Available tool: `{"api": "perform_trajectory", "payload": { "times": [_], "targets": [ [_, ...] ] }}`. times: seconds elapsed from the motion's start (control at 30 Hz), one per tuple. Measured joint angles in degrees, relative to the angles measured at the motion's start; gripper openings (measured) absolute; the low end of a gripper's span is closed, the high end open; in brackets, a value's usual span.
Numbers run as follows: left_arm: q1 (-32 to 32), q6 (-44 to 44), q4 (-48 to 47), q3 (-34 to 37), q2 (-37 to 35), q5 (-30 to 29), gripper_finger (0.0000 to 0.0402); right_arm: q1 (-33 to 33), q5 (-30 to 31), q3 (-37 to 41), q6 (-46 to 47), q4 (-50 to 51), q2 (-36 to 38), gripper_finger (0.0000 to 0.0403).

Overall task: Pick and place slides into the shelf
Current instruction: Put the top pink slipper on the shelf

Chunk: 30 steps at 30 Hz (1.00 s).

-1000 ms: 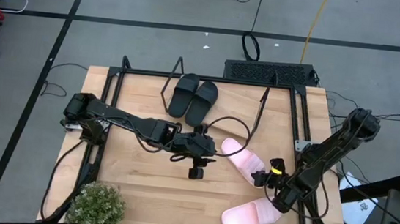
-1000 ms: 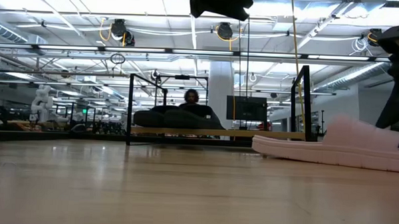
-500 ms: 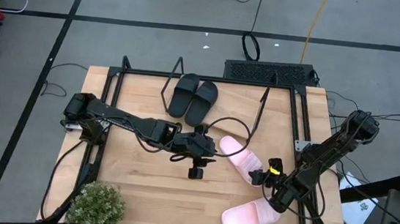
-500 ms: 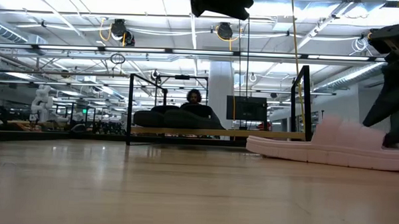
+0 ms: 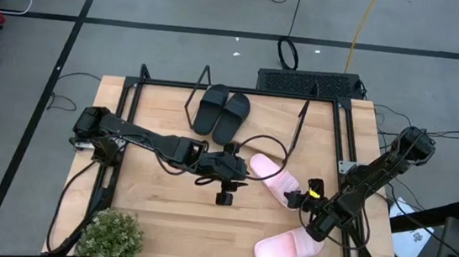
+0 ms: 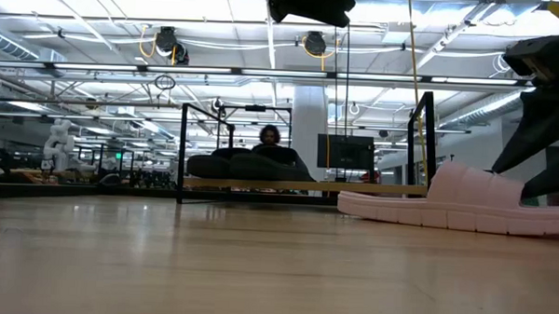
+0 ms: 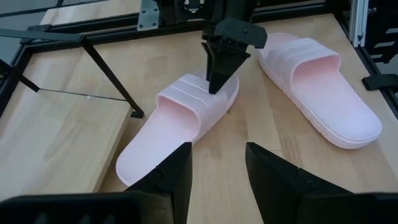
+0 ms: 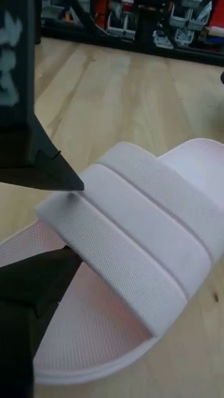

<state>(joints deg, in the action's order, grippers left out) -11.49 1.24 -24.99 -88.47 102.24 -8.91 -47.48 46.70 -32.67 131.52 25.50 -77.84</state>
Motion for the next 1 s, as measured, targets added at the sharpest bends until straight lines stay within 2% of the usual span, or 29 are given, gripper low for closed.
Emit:
{"api": "perform_trajectory", "payload": {
  "times": [0.77,1.0],
  "targets": [
    [1.9,0.0,1.4,0.0,0.0,0.8,0.0147,3.5,-0.2,0.0,-0.1,0.0,0.0,0.0152],
    [1.8,-0.3,1.5,0.0,0.0,1.4,0.0147,3.6,-0.3,0.0,-0.3,0.0,0.0,0.0112]
  ]
}}
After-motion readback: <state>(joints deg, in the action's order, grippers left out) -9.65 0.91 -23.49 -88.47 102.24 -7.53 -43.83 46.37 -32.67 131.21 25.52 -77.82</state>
